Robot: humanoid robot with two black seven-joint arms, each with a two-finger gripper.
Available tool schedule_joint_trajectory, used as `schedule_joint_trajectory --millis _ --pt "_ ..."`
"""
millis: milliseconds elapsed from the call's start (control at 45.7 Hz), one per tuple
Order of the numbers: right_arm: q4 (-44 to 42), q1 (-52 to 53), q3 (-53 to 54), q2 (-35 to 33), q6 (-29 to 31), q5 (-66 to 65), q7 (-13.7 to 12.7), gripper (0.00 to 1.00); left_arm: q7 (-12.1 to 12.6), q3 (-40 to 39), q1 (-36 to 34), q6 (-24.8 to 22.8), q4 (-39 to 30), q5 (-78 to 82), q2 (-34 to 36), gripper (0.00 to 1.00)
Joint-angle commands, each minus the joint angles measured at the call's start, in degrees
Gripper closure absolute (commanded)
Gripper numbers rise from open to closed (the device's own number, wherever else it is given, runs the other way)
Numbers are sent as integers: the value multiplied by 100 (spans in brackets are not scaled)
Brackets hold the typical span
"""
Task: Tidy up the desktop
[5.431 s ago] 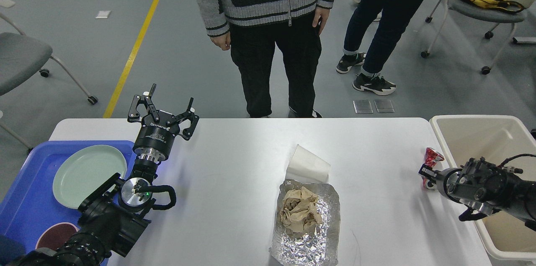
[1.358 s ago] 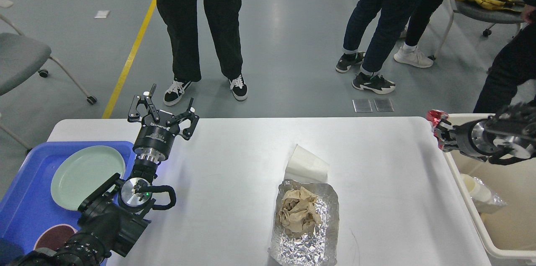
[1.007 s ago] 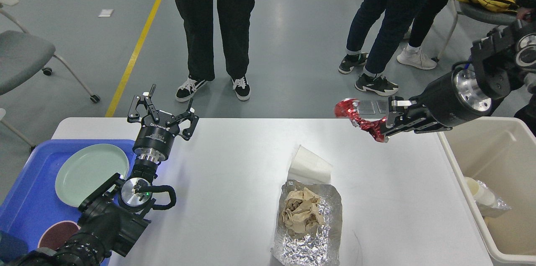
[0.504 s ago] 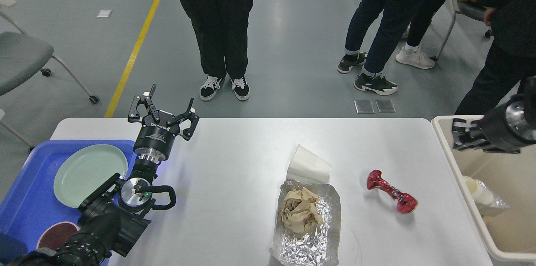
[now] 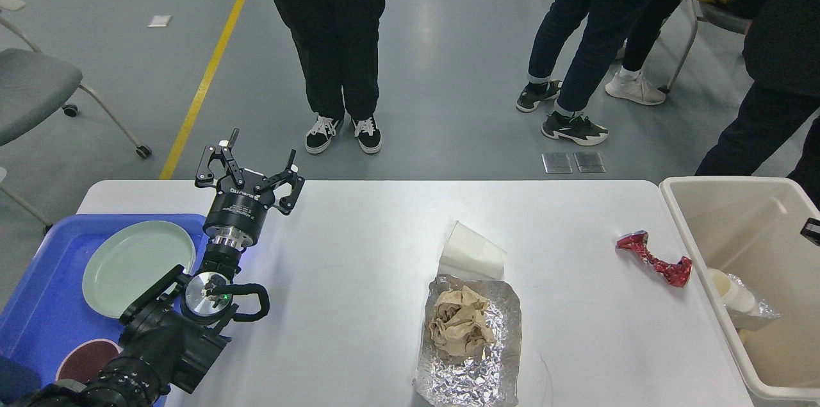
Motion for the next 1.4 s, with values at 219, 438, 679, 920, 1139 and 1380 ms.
schedule_joint_trajectory --millis 219,438,679,920,1139,1380 --pt "-33 -109 25 202 -49 -2 -9 100 0 0 1 6 0 0 0 4" --pt "-33 -171 33 211 -93 -2 -9 100 0 0 1 6 0 0 0 4" --pt "-33 -197 25 272 -93 7 -9 100 0 0 1 -3 0 0 0 4" --pt "2 -197 33 281 -31 7 -9 14 0 0 -8 -3 0 0 0 4" --pt "861 645 51 369 65 42 -9 0 0 0 -8 -3 0 0 0 4" --pt "3964 4168 -668 -387 2121 33 -79 0 0 0 -8 -3 0 0 0 4"
